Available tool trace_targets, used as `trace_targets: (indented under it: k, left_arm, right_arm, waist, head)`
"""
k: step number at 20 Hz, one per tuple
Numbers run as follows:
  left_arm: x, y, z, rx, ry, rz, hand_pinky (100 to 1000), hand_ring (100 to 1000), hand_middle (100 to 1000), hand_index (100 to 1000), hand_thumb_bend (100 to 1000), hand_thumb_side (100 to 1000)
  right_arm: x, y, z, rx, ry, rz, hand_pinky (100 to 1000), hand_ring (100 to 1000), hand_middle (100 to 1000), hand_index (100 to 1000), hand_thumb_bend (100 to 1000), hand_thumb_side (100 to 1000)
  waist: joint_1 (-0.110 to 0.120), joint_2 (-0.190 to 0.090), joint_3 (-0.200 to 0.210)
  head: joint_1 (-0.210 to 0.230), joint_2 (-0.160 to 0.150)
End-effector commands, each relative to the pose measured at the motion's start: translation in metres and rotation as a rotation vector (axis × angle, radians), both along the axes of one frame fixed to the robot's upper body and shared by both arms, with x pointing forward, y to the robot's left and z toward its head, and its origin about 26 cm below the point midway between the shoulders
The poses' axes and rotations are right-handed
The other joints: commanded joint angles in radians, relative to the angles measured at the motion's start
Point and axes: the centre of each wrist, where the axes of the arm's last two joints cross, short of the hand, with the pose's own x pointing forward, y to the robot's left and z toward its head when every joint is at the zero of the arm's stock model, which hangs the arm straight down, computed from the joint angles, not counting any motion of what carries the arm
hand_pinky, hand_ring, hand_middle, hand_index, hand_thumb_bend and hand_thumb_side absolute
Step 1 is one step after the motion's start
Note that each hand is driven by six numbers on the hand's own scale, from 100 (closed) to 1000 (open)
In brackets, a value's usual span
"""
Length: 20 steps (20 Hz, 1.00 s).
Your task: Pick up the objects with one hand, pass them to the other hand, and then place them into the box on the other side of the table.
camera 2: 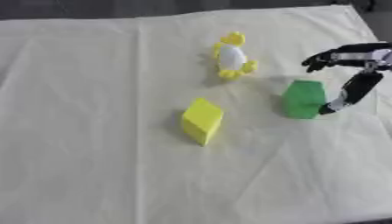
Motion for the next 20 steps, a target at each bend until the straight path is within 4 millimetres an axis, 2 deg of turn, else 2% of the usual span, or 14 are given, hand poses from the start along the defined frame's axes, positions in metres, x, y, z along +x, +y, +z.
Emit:
trace_targets:
  k: [1,6,11,15,18,19,20]
  left_arm:
    - [-0.002,0.001,0.011,0.006,-0.033,-0.005,747,783,824,854,192,879]
    - [-0.001,0.0,0.01,0.0,-0.035,-0.008,748,783,824,854,190,882]
    - [-0.002,0.0,0.011,-0.003,-0.038,-0.007,749,783,824,854,188,885]
    - [-0.002,0.0,0.011,-0.003,-0.037,-0.008,749,783,824,854,187,887]
    - [-0.002,0.0,0.01,-0.002,-0.034,-0.009,750,783,824,852,185,888]
    - [-0.002,0.0,0.01,-0.002,-0.034,-0.009,750,783,824,853,185,888]
    - [-0.002,0.0,0.009,-0.002,-0.033,-0.009,750,783,824,853,185,889]
  right_arm:
    - [0.001,-0.002,0.011,-0.025,-0.013,-0.009,980,935,858,976,606,196]
    - [0.002,-0.002,0.005,-0.02,-0.008,-0.019,977,932,849,973,607,200]
    - [0.003,-0.003,-0.001,-0.031,-0.009,-0.043,970,922,791,944,592,222]
    - [0.004,-0.002,-0.003,-0.042,-0.022,-0.067,963,911,738,895,568,246]
    - [0.004,-0.002,-0.003,-0.049,-0.038,-0.09,950,876,643,816,565,275]
    - [0.004,-0.002,-0.003,-0.049,-0.043,-0.095,944,856,610,788,610,278]
    - [0.004,-0.001,-0.004,-0.046,-0.044,-0.097,942,845,597,775,564,275]
  waist:
    - [0.009,0.003,0.001]
    - [0.008,0.009,0.006]
    - [0.008,0.016,0.013]
    - [0.007,0.016,0.014]
    - [0.007,0.014,0.012]
    - [0.007,0.013,0.011]
    - [0.007,0.012,0.01]
  head:
    - [-0.005,-0.016]
    - [-0.002,-0.022]
    - [-0.003,-0.026]
    - [-0.003,-0.023]
    - [-0.001,-0.022]
    - [-0.001,-0.022]
    - [0.0,-0.023]
